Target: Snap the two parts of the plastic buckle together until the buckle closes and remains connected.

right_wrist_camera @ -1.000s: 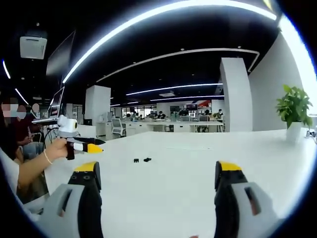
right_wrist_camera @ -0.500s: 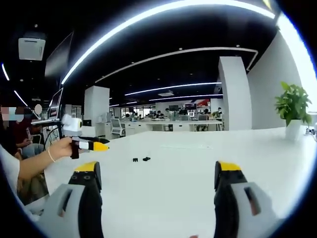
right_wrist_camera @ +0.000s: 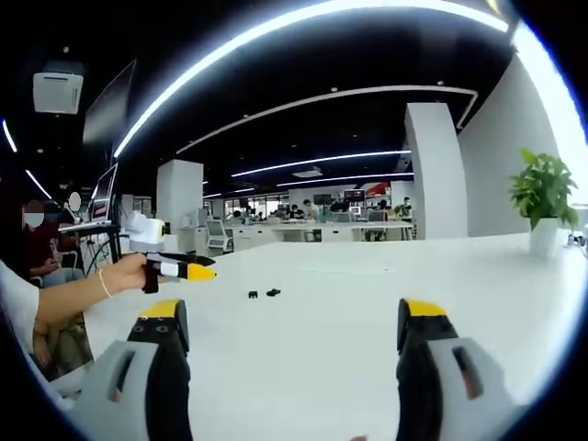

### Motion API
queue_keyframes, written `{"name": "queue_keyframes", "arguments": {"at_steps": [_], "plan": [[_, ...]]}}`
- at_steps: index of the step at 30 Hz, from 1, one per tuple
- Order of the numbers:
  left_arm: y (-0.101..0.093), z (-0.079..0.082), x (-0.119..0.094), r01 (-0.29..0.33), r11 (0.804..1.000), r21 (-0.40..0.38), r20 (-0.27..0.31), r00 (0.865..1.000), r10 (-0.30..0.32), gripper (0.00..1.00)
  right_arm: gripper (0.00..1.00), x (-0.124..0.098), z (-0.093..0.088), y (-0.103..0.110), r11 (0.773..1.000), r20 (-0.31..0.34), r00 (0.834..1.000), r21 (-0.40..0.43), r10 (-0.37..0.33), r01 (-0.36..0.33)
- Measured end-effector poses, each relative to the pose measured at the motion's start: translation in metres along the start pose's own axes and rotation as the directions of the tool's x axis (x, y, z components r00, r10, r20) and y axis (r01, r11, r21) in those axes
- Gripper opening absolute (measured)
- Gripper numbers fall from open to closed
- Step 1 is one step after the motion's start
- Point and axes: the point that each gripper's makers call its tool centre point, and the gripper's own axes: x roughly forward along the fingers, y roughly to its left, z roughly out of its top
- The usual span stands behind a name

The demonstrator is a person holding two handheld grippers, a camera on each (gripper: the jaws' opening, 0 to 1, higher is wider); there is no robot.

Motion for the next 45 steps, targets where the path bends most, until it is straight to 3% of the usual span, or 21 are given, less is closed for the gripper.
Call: {"name": "queue_keyframes", "arguments": {"at_steps": [13,24,45], "plan": [[0.010,-0.024,0.026,-0.008,1.000,0.008,-0.101,0.995,0.009,0.75,0.94,0.001,-0.009,-0.007,1.000,-0.036,0.999,0.011,-0.018,0.019],[0.017,-0.033,0.037,-0.029,0.998,0.055,-0.170,0.985,0.038,0.74,0.94,-0.001,-0.012,-0.008,1.000,-0.046,0.999,0.008,-0.025,0.026],[0.009,-0.037,0.054,-0.005,0.998,0.068,-0.187,0.982,0.017,0.65,0.93,-0.004,-0.016,-0.004,1.000,-0.067,0.998,-0.003,-0.020,0.020]]}}
